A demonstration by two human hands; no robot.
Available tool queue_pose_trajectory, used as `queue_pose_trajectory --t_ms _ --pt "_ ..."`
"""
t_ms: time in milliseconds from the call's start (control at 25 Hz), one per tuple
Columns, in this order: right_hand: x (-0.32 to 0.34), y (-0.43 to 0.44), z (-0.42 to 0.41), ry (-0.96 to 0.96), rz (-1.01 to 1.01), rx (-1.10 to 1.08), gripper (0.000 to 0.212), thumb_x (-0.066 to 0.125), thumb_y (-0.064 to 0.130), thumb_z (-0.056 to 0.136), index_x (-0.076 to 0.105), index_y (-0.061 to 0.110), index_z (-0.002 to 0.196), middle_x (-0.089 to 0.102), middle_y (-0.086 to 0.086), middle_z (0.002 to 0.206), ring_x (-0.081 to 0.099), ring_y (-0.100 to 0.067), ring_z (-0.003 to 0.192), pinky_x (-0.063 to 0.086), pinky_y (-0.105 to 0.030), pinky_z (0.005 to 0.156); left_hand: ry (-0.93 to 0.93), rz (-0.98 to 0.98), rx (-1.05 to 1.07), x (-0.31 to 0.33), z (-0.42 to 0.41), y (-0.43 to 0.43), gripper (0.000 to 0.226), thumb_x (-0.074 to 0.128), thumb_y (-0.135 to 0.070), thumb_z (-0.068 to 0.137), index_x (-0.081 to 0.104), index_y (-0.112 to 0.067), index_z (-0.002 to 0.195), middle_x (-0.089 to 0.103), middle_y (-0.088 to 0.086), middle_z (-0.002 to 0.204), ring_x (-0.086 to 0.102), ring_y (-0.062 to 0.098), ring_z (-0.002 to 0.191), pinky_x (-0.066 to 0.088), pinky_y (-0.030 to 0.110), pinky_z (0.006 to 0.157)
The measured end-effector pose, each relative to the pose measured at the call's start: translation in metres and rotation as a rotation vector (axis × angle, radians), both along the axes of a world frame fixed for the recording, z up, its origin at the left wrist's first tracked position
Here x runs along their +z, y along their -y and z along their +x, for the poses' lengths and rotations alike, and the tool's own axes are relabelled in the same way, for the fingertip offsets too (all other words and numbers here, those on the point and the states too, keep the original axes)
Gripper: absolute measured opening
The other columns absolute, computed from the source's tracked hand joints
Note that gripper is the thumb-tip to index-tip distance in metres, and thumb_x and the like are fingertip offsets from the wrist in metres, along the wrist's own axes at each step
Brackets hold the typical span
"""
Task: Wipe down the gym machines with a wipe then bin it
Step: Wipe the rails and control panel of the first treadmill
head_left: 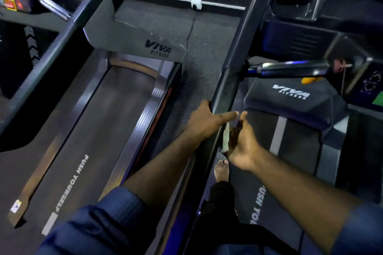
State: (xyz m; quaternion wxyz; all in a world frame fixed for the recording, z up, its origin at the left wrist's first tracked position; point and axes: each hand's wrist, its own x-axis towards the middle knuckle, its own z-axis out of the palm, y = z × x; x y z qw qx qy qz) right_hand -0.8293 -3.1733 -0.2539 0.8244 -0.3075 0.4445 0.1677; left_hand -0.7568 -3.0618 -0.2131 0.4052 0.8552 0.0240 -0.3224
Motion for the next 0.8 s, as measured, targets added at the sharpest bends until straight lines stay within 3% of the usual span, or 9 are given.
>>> queue_pose_trajectory --t_ms 80,160,280,400,480,520,600,680,800 --pt "0.0 0.014 0.028 0.001 -0.038 0.038 0.094 0.029 0.085 0.091 0.075 0.007 0.116 0.075 -0.019 0.118 0.075 -0.031 0.096 0.058 -0.046 0.089 -0.008 0.006 -0.029 -0.001 0.022 0.015 0.066 0.085 -0.062 0.075 0.049 -0.032 0.122 0.061 -0.014 0.102 0.061 0.001 0.087 0.048 0.022 0.066" --pt "0.004 0.041 0.069 0.052 -0.01 -0.063 0.093 0.026 0.085 0.093 0.075 0.007 0.11 0.077 -0.016 0.108 0.077 -0.028 0.089 0.06 -0.041 0.087 0.021 0.025 -0.064 -0.001 0.041 0.031 0.063 0.083 -0.06 0.078 0.045 -0.032 0.12 0.058 -0.016 0.098 0.058 -0.002 0.083 0.044 0.019 0.061" --pt "0.006 0.047 0.08 -0.002 0.007 -0.06 0.089 0.025 0.08 0.097 0.073 0.008 0.118 0.078 -0.014 0.105 0.077 -0.024 0.087 0.063 -0.035 0.077 0.116 0.07 -0.041 -0.001 0.049 0.048 0.066 0.078 -0.062 0.081 0.043 -0.029 0.126 0.064 -0.005 0.111 0.066 0.012 0.092 0.057 0.033 0.075" --pt "0.005 0.036 0.048 -0.014 0.05 -0.063 0.08 0.031 0.072 0.101 0.069 0.007 0.129 0.077 -0.015 0.109 0.077 -0.025 0.087 0.061 -0.032 0.069 0.215 0.184 -0.051 0.0 0.045 0.055 0.071 0.073 -0.066 0.082 0.043 -0.027 0.134 0.063 0.0 0.116 0.067 0.025 0.103 0.058 0.042 0.086" --pt "-0.004 0.045 0.061 -0.016 0.149 -0.078 0.071 0.037 0.063 0.104 0.07 0.005 0.128 0.076 -0.017 0.115 0.076 -0.028 0.088 0.061 -0.037 0.078 0.28 0.27 -0.065 0.002 0.043 0.059 0.075 0.069 -0.068 0.084 0.04 -0.026 0.139 0.064 0.005 0.122 0.066 0.029 0.108 0.055 0.041 0.087" --pt "-0.008 0.053 0.074 -0.026 0.136 -0.112 0.06 0.043 0.054 0.104 0.072 0.006 0.125 0.075 -0.017 0.117 0.074 -0.029 0.088 0.06 -0.038 0.084 0.333 0.326 -0.088 0.001 0.043 0.061 0.077 0.065 -0.07 0.085 0.037 -0.026 0.142 0.064 0.006 0.125 0.065 0.03 0.11 0.054 0.042 0.087" --pt "-0.01 0.058 0.087 -0.066 0.095 -0.171 0.036 0.047 0.033 0.098 0.076 0.011 0.094 0.075 -0.012 0.096 0.069 -0.026 0.075 0.056 -0.033 0.073 0.464 0.412 -0.146 -0.002 0.041 0.063 0.083 0.056 -0.075 0.086 0.03 -0.025 0.148 0.061 0.008 0.134 0.064 0.031 0.116 0.056 0.048 0.088" --pt "-0.02 0.049 0.073 -0.065 -0.014 -0.064 0.033 0.052 0.024 0.097 0.07 0.016 0.072 0.071 -0.014 0.086 0.064 -0.027 0.069 0.05 -0.034 0.066 0.579 0.41 -0.206 -0.003 0.037 0.067 0.089 0.05 -0.074 0.089 0.024 -0.022 0.156 0.048 0.011 0.152 0.054 0.032 0.132 0.054 0.053 0.098" --pt "-0.007 0.044 0.034 -0.045 -0.006 0.064 0.018 0.062 0.008 0.098 0.071 0.008 0.083 0.075 -0.019 0.09 0.067 -0.031 0.078 0.053 -0.044 0.074 0.76 0.45 -0.384 -0.002 0.037 0.069 0.091 0.046 -0.07 0.096 0.018 -0.016 0.164 0.017 0.014 0.172 0.026 0.031 0.155 0.036 0.048 0.12"
